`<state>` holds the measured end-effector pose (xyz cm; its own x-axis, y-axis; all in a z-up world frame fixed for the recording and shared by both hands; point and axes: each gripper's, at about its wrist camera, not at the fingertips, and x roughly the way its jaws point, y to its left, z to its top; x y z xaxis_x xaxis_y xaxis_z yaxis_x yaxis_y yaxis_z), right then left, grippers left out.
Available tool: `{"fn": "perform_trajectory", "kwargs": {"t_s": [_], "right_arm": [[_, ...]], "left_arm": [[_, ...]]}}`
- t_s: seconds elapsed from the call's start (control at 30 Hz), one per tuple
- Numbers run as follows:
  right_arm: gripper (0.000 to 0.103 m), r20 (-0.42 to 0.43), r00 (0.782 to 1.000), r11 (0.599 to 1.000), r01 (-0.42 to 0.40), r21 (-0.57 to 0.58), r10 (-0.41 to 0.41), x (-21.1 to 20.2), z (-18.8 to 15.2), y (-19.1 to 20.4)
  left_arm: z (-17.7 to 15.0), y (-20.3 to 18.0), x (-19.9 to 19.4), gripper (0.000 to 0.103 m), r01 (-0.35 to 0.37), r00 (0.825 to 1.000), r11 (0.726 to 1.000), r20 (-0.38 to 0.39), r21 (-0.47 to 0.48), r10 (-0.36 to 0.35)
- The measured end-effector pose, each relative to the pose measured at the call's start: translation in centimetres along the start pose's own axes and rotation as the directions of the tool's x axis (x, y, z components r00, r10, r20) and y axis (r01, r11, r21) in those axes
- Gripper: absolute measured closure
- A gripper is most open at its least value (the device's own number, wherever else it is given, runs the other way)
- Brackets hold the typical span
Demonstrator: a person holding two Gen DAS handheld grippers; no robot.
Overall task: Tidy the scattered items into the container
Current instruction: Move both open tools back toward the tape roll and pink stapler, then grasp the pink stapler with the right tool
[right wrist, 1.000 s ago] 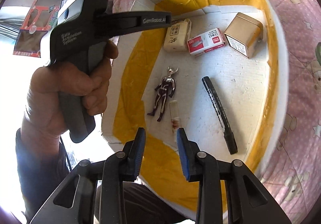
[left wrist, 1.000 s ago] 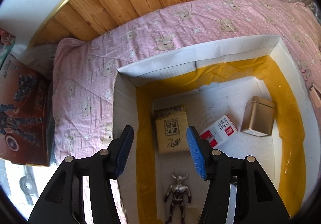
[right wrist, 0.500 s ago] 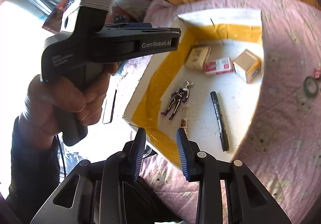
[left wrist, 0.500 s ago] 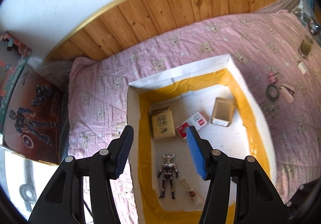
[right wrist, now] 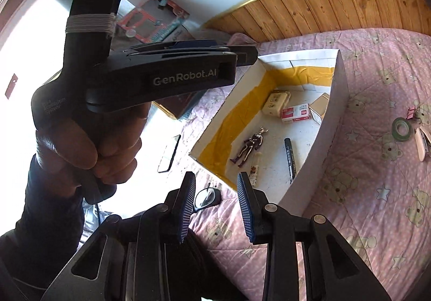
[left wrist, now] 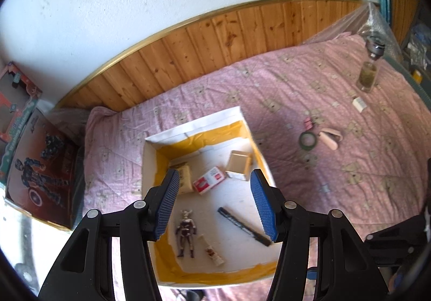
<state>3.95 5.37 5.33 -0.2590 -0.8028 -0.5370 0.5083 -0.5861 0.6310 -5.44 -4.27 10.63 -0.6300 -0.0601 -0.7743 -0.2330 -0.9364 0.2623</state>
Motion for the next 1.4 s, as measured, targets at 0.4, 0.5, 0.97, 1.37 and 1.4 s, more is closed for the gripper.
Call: {"fn": "perform_trajectory", "kwargs": {"t_s": [0.4, 0.5, 0.97, 1.37, 1.4], "right_arm": [[0.069, 0.097, 0.995, 0.993, 0.003, 0.118, -0.014, -5.0, -3.2, -6.4], [0.069, 0.118, 0.992, 0.979, 0.023, 0.202, -0.048, -6.5, -3.8, -10.0], [0.059, 0.111, 0.937, 0.799, 0.216, 0.561, -0.331, -8.2, -1.3, -28.5], [0.074, 0.023, 0.926, 0.879, 0.351, 0.322, -0.378, -1.3, 2.2, -30.8], [0.074, 0.009, 0.931, 0.890, 0.347, 0.296, -0.366, -0.6, 2.2, -30.4]], "left_arm": [[-0.7, -6.8, 0.1, 0.045, 0.211, 0.977, 0.976, 0.007, -0.057, -0.211], [-0.8, -9.2, 1.7, 0.045, 0.249, 0.968, 0.967, -0.021, -0.060, -0.251], [1.0, -14.2, 11.3, 0.045, 0.296, 0.935, 0.919, -0.116, -0.262, -0.334], [0.2, -11.6, 15.6, 0.045, 0.268, 0.931, 0.857, -0.111, -0.439, -0.348], [0.1, -11.1, 15.8, 0.045, 0.261, 0.933, 0.848, -0.104, -0.460, -0.344]]}}
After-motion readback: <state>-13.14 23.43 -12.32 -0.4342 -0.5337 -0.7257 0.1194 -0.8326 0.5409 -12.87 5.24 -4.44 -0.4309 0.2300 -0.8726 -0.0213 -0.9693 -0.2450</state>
